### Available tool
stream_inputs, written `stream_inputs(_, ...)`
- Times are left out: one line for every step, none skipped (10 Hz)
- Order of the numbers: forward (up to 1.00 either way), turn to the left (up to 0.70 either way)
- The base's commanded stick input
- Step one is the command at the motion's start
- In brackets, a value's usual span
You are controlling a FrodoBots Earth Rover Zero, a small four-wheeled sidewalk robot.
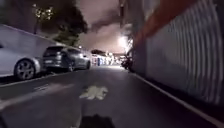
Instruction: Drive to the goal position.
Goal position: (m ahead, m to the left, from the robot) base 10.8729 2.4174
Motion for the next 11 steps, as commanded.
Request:
stream_inputs(0.45, 0.0)
stream_inputs(0.45, 0.0)
stream_inputs(0.45, 0.0)
stream_inputs(0.45, 0.0)
stream_inputs(0.45, 0.0)
stream_inputs(0.45, 0.0)
stream_inputs(0.45, 0.0)
stream_inputs(0.45, 0.0)
stream_inputs(0.45, 0.0)
stream_inputs(0.45, 0.0)
stream_inputs(0.45, 0.0)
